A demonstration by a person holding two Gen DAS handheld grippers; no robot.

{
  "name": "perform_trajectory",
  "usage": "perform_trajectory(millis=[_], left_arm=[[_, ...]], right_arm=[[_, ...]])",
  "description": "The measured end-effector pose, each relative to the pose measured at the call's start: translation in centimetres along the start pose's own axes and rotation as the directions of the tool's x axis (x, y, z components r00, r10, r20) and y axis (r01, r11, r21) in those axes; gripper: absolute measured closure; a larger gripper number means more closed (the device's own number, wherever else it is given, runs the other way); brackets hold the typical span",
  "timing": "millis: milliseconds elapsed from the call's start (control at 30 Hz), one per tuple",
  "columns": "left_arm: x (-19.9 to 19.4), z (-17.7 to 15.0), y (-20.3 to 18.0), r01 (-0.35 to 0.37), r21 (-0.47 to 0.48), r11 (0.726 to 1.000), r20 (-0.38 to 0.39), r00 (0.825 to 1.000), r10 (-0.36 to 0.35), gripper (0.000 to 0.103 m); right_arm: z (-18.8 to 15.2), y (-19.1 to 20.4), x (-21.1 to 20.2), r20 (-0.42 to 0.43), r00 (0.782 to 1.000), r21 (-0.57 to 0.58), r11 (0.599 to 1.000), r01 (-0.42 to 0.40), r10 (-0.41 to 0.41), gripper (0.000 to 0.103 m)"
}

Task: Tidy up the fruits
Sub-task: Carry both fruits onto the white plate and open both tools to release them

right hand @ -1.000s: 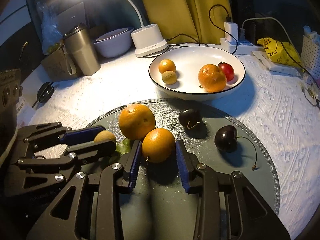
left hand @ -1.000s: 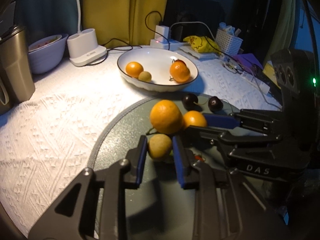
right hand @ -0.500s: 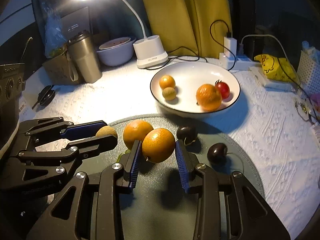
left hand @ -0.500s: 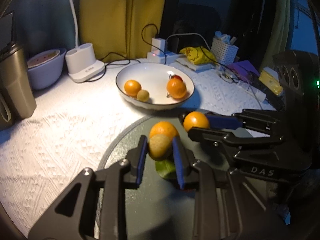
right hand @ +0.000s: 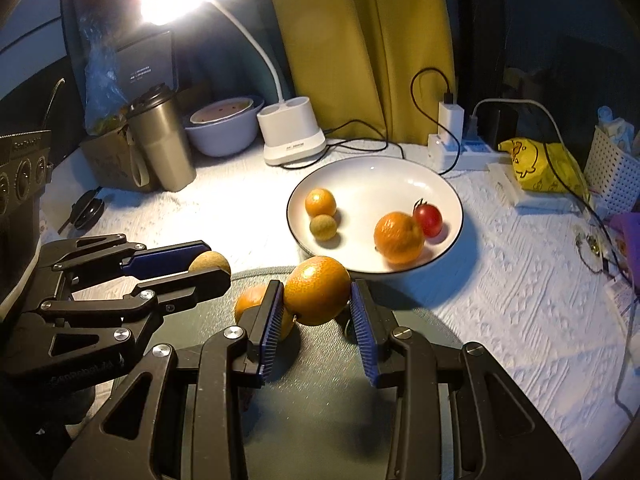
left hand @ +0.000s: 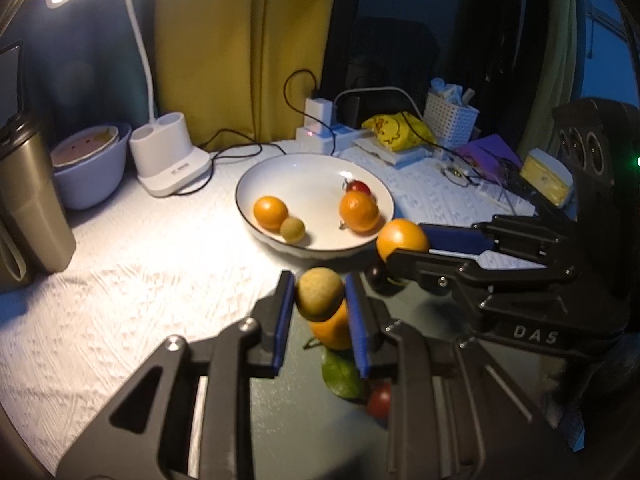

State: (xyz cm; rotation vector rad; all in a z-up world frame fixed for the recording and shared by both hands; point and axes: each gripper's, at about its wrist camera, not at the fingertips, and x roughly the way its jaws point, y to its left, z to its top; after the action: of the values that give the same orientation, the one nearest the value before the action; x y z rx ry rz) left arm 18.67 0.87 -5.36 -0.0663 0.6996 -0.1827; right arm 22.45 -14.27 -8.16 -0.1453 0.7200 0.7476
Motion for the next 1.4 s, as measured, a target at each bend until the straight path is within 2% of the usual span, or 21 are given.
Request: perform_trajectory(millis=[333,667,1100,1400], left_arm=[[1.4,1.8,1.1,-0.020,0.004,1.000,0.016,1.000,0.020,0.076],[3.5,3.9,2.0,-0.009,0.015,1.000,0.026,1.000,0.009,0.076],[7.5,6.6,2.9,0.011,0.022,1.000,0.016,1.000,-0.012,0.076],[10.4,8.0,3.5,0.012,0.025,1.000,0.010,1.000,-0.012,0.076]], right_arm=[[1.7,-1.2,0.9,0.020,1.000,0.001,1.000,0.012,-0.012,0.067],[3.6,-2.0,2.6,0.030,0.999,-0.013,1.000,0.022,-0.022,0.067],[5.9,-3.8,5.7,0.041,0.999,-0.004,1.000,0.028,-0.028,0.067],[7.3,-5.7,7.9,0.051,0.997,0.025,0.998,0.059,-0.060,0.067]])
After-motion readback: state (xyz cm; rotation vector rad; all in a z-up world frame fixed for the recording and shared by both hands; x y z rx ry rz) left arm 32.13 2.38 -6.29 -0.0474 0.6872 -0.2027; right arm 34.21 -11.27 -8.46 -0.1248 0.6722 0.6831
